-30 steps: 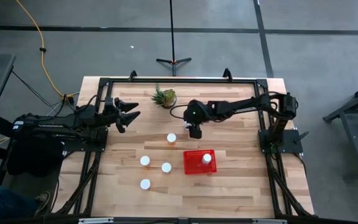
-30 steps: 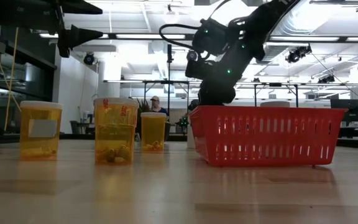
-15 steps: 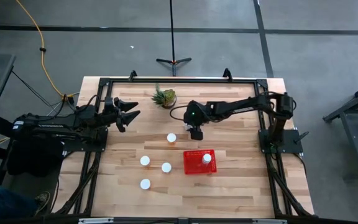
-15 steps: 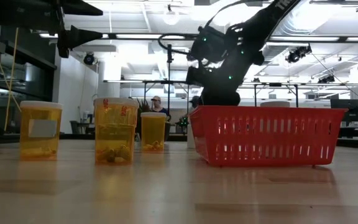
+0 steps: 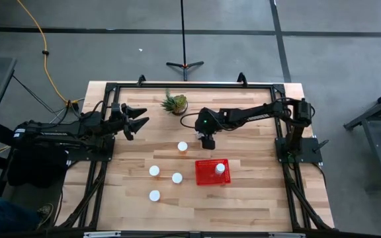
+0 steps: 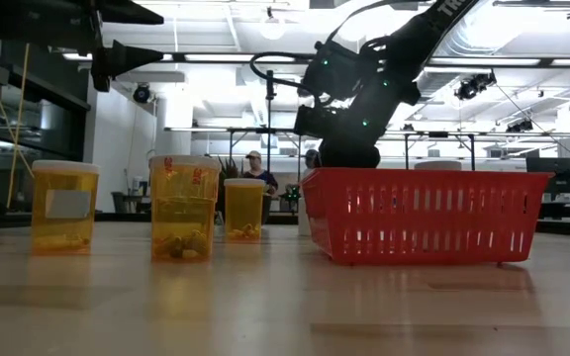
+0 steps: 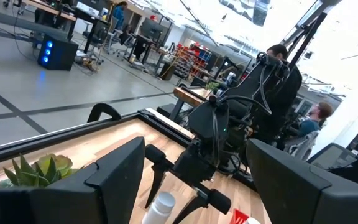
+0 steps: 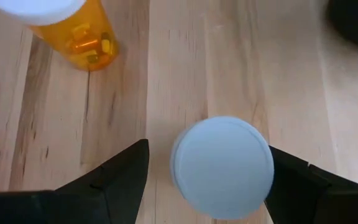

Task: Pick and place pill bottles into a basket
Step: Put the white pill bottle into the red bin

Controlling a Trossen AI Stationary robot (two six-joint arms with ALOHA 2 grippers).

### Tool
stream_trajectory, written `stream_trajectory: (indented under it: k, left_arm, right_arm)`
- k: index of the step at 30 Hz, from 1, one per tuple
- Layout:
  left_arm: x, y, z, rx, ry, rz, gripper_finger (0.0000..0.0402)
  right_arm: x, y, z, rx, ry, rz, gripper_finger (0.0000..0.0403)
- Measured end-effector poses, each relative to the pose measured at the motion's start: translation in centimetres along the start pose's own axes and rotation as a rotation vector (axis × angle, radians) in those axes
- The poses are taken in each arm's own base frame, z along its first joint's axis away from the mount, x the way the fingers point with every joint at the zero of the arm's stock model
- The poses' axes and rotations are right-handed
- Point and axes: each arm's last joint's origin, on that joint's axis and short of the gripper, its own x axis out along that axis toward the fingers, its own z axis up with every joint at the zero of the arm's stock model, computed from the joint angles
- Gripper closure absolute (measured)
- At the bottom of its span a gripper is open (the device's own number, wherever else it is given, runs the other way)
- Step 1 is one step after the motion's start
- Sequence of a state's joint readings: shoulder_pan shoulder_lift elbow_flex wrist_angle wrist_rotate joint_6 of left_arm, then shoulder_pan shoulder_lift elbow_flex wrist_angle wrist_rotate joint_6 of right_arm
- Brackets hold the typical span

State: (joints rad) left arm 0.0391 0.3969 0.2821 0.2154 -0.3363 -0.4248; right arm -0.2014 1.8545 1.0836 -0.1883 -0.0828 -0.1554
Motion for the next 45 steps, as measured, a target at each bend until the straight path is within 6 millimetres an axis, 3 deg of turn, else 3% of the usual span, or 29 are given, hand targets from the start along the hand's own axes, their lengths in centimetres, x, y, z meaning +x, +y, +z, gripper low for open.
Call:
stream_trajectory:
  k: [10, 18, 24, 32, 39, 45]
  left_arm:
    - [0.0, 0.0, -0.1, 0.003, 0.008, 0.003, 0.0087]
    - [0.0, 0.0, -0.1, 0.001, 0.008, 0.003, 0.0087]
    - [0.0, 0.0, -0.1, 0.001, 0.008, 0.003, 0.0087]
    - [0.0, 0.1, -0.2, 0.008, 0.025, 0.008, 0.0087]
    - [0.0, 0.1, -0.4, 0.011, 0.037, 0.011, 0.0087]
    - [0.0, 0.1, -0.4, 0.010, 0.036, 0.011, 0.0087]
  right_arm:
    - [0.0, 0.1, 0.0, 0.026, 0.000, 0.001, 0.0233]
    - [-0.3, 0.5, 0.2, 0.136, -0.001, 0.003, 0.0234]
    - [-2.9, 2.1, 1.4, 0.131, -0.061, -0.005, 0.0234]
    - [-6.9, 6.5, 2.3, 0.140, -0.105, 0.053, 0.0234]
    - [-8.3, 12.0, 2.0, 0.112, -0.120, 0.077, 0.0234]
    - [-8.6, 15.1, 1.3, 0.088, -0.104, 0.092, 0.0234]
